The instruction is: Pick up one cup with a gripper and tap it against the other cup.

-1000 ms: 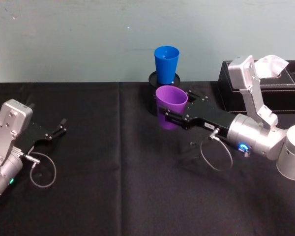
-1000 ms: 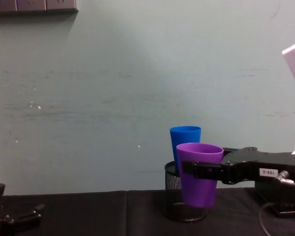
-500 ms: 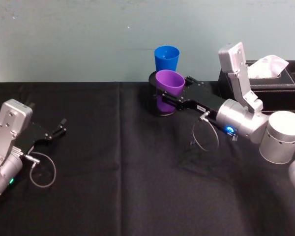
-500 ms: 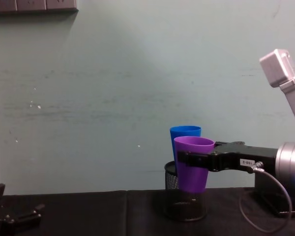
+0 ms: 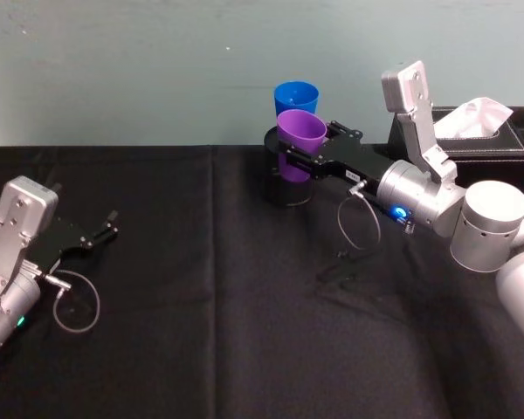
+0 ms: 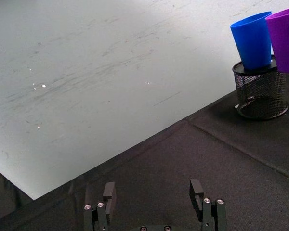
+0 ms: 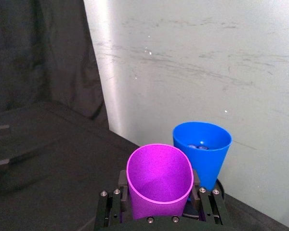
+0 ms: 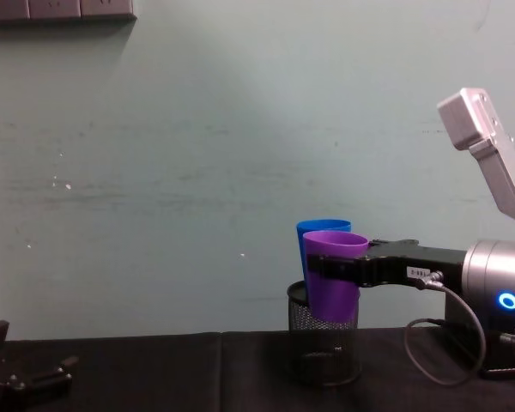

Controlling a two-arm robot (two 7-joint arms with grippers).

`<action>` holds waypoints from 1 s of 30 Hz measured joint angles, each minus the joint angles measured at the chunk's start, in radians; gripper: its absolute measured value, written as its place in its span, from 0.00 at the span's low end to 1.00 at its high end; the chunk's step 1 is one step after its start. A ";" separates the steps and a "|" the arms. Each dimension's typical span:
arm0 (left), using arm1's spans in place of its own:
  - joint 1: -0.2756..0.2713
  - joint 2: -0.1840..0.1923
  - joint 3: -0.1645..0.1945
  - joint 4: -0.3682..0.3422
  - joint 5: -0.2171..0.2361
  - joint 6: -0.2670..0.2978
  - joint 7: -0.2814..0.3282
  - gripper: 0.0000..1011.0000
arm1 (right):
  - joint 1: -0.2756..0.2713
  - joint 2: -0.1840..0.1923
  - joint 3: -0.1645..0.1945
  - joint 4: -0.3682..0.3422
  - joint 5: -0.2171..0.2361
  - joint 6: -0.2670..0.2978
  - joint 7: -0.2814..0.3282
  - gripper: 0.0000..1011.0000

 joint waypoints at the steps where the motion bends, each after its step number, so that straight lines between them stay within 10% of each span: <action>1: 0.000 0.000 0.000 0.000 0.000 0.000 0.000 0.99 | 0.003 -0.003 0.001 0.006 -0.001 -0.001 0.000 0.71; 30: 0.000 0.000 0.000 0.000 0.000 0.000 0.000 0.99 | 0.080 -0.064 0.037 0.132 -0.026 -0.021 0.014 0.71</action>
